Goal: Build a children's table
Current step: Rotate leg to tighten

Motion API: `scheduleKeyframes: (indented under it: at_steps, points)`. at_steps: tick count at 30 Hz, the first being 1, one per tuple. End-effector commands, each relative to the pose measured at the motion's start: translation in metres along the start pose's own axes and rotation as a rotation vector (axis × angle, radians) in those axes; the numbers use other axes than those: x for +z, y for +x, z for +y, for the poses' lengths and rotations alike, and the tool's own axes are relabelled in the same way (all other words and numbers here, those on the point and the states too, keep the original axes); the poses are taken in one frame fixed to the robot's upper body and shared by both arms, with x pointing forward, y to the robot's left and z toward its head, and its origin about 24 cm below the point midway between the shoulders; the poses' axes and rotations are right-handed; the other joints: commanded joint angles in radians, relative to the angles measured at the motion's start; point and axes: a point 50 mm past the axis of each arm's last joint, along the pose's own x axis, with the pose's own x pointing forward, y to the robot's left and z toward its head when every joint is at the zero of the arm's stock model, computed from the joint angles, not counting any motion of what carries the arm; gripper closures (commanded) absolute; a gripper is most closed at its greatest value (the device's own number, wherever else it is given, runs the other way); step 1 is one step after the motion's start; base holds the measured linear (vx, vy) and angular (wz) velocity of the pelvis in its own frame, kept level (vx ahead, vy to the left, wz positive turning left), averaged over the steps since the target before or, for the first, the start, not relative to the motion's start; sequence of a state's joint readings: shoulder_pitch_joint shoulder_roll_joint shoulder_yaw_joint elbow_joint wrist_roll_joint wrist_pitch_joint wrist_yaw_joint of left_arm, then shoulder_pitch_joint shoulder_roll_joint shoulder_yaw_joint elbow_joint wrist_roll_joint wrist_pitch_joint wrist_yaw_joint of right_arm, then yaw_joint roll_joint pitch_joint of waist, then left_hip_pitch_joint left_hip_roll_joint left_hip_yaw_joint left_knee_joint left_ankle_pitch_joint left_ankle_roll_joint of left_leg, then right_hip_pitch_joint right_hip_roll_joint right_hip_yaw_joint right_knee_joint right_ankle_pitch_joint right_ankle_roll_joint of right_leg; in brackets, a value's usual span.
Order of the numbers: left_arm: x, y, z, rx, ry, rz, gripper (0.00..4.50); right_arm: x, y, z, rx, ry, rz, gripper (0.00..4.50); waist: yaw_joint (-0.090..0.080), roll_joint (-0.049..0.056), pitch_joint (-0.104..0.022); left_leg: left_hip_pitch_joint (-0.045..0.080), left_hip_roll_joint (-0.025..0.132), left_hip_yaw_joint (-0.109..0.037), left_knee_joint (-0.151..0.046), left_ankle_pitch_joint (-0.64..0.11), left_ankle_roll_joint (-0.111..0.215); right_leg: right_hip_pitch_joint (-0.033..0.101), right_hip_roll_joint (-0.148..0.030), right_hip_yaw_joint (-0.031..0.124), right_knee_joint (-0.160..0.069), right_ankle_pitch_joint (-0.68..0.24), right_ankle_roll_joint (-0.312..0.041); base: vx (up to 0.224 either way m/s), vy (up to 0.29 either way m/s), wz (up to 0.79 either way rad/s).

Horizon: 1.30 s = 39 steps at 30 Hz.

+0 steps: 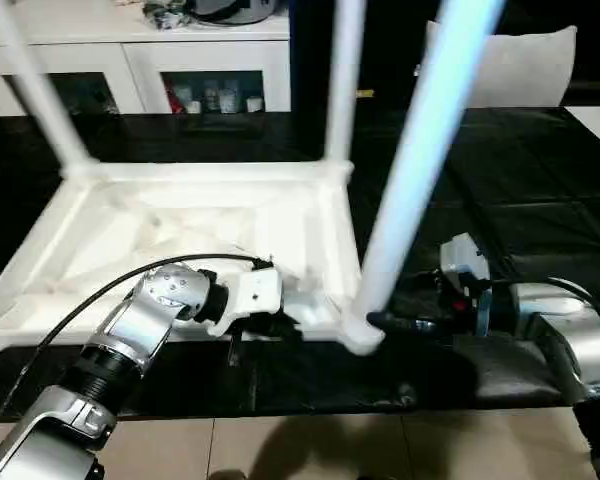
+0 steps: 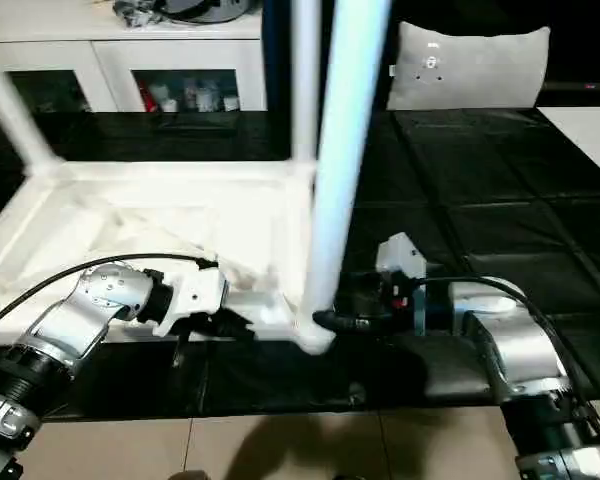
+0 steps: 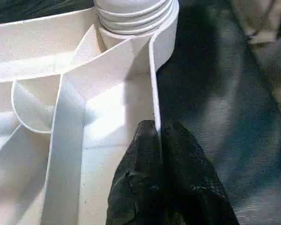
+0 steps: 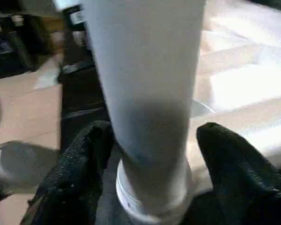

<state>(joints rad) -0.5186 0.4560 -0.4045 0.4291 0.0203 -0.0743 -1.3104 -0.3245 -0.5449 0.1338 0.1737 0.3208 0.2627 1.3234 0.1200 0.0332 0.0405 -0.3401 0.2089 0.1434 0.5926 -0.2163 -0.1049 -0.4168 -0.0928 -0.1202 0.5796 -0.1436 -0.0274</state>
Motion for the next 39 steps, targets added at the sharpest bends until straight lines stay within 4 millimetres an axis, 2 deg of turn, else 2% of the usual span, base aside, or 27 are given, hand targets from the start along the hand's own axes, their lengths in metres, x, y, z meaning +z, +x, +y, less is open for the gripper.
scheduleKeyframes:
  at_steps: [1,4,9,15,17,20,21,22,24,26,27,30,31,32,33,36,37,38,39]
  points:
    - [0.017,0.002,0.003,-0.046,0.099,-0.013,4.50,0.000,0.003,0.001,0.054,0.016,0.020,1.64,-0.001,-0.011,-0.068,-0.014,0.017,0.018,-0.064,-0.103,0.091,0.075,-0.049,0.050,-0.050,-0.242,-0.188,0.000,0.000,0.00]
    - [0.018,0.003,0.003,-0.055,0.108,-0.019,4.50,-0.003,0.005,0.003,0.088,0.022,0.043,1.71,0.002,-0.011,-0.068,-0.015,0.016,0.018,-0.064,-0.096,0.089,0.074,-0.049,0.050,-0.053,-0.258,-0.179,0.000,0.000,0.00]
    - [0.017,0.002,0.002,-0.065,0.113,-0.018,4.50,-0.004,0.005,0.005,0.117,0.040,0.050,2.33,0.006,-0.012,-0.068,-0.014,0.016,0.019,-0.064,-0.097,0.083,0.074,-0.049,0.050,-0.055,-0.277,-0.166,0.000,0.000,0.00]
    - [0.014,0.000,0.002,-0.033,0.066,-0.035,4.50,-0.006,0.008,0.009,0.127,0.061,0.040,2.43,0.011,-0.013,-0.069,-0.015,0.015,0.019,-0.062,-0.082,0.083,0.075,-0.048,0.050,-0.051,-0.264,-0.167,0.000,0.000,0.00]
    - [0.014,0.000,0.004,0.022,0.012,-0.059,4.50,-0.011,0.013,0.008,0.064,0.080,0.043,2.46,0.013,-0.012,-0.068,-0.015,0.016,0.019,-0.062,-0.076,0.081,0.074,-0.048,0.051,-0.051,-0.260,-0.166,0.000,0.000,0.00]
    - [0.016,0.000,0.005,0.062,-0.027,-0.087,4.50,-0.014,0.018,0.004,-0.013,0.095,0.045,2.49,0.011,-0.014,-0.065,-0.015,0.014,0.020,-0.065,-0.094,0.068,0.073,-0.048,0.050,-0.055,-0.301,-0.154,0.000,0.000,0.00]
    - [0.017,0.001,0.005,0.090,-0.057,-0.100,4.50,-0.014,0.023,0.000,-0.084,0.098,0.037,2.49,0.004,-0.015,-0.062,-0.014,0.010,0.019,-0.068,-0.119,0.052,0.074,-0.049,0.048,-0.062,-0.363,-0.128,0.000,0.000,0.00]
    - [0.018,0.002,0.005,0.113,-0.081,-0.107,4.50,-0.015,0.027,-0.005,-0.156,0.117,0.029,2.49,-0.001,-0.015,-0.061,-0.014,0.010,0.018,-0.069,-0.124,0.043,0.073,-0.048,0.047,-0.062,-0.376,-0.124,0.000,0.000,0.00]
    - [0.020,0.008,0.003,0.161,-0.128,-0.116,4.50,-0.013,0.039,-0.016,-0.320,0.172,0.004,2.51,-0.024,-0.015,-0.057,-0.014,0.004,0.014,-0.073,-0.155,0.021,0.075,-0.049,0.040,-0.075,-0.465,-0.084,0.000,0.000,0.00]
    - [0.024,0.012,0.004,0.212,-0.159,-0.119,4.50,-0.010,0.051,-0.021,-0.389,0.230,-0.048,2.51,-0.040,-0.015,-0.055,-0.018,0.001,0.012,-0.074,-0.166,0.019,0.074,-0.047,0.037,-0.078,-0.487,-0.074,0.000,0.000,0.00]
    - [0.025,0.015,0.005,0.250,-0.175,-0.110,4.50,-0.008,0.058,-0.023,-0.422,0.260,-0.071,2.51,-0.055,-0.015,-0.056,-0.014,0.000,0.012,-0.071,-0.171,0.019,0.071,-0.045,0.037,-0.082,-0.493,-0.065,0.000,0.000,0.00]
    - [0.028,0.019,0.008,0.299,-0.190,-0.089,4.50,-0.007,0.067,-0.026,-0.489,0.270,-0.066,2.51,-0.067,-0.014,-0.058,-0.017,-0.002,0.013,-0.069,-0.157,0.037,0.071,-0.043,0.039,-0.082,-0.461,-0.074,0.000,0.000,0.00]
    - [0.036,0.029,0.013,0.378,-0.217,-0.079,4.50,-0.008,0.078,-0.032,-0.608,0.300,-0.060,2.51,-0.071,-0.017,-0.060,-0.018,0.000,0.013,-0.069,-0.145,0.041,0.070,-0.043,0.040,-0.077,-0.433,-0.087,0.000,0.000,0.00]
    - [0.039,0.033,0.015,0.403,-0.228,-0.081,4.50,-0.009,0.082,-0.034,-0.660,0.300,-0.049,2.51,-0.075,-0.014,-0.059,-0.017,0.003,0.014,-0.069,-0.137,0.035,0.068,-0.043,0.042,-0.073,-0.417,-0.096,0.000,0.000,0.00]
    - [0.046,0.041,0.018,0.446,-0.234,-0.085,4.50,-0.010,0.087,-0.037,-0.730,0.310,-0.048,2.51,-0.080,-0.016,-0.059,-0.016,-0.002,0.015,-0.068,-0.128,0.024,0.068,-0.043,0.039,-0.078,-0.435,-0.096,0.000,0.000,0.00]
    - [0.055,0.052,0.021,0.473,-0.232,-0.101,4.50,-0.006,0.092,-0.039,-0.781,0.374,-0.151,2.51,-0.074,-0.012,-0.062,-0.013,-0.003,0.016,-0.066,-0.130,0.037,0.067,-0.045,0.041,-0.082,-0.436,-0.088,0.000,0.000,0.00]
    - [0.054,0.051,0.021,0.476,-0.234,-0.097,4.50,-0.004,0.090,-0.039,-0.788,0.358,-0.156,1.96,-0.073,-0.012,-0.065,-0.018,0.001,0.014,-0.068,-0.108,0.045,0.072,-0.043,0.043,-0.073,-0.373,-0.101,0.000,0.000,0.00]
    - [0.053,0.050,0.021,0.478,-0.233,-0.093,4.50,-0.004,0.089,-0.039,-0.787,0.343,-0.151,1.82,-0.071,-0.012,-0.067,-0.016,0.002,0.013,-0.068,-0.097,0.049,0.071,-0.042,0.043,-0.070,-0.342,-0.110,0.000,0.000,0.00]
    - [0.053,0.049,0.021,0.479,-0.232,-0.088,4.50,-0.004,0.087,-0.040,-0.783,0.315,-0.149,1.82,-0.070,-0.011,-0.068,-0.020,0.004,0.013,-0.066,-0.072,0.063,0.073,-0.042,0.046,-0.058,-0.255,-0.142,0.000,0.000,0.00]
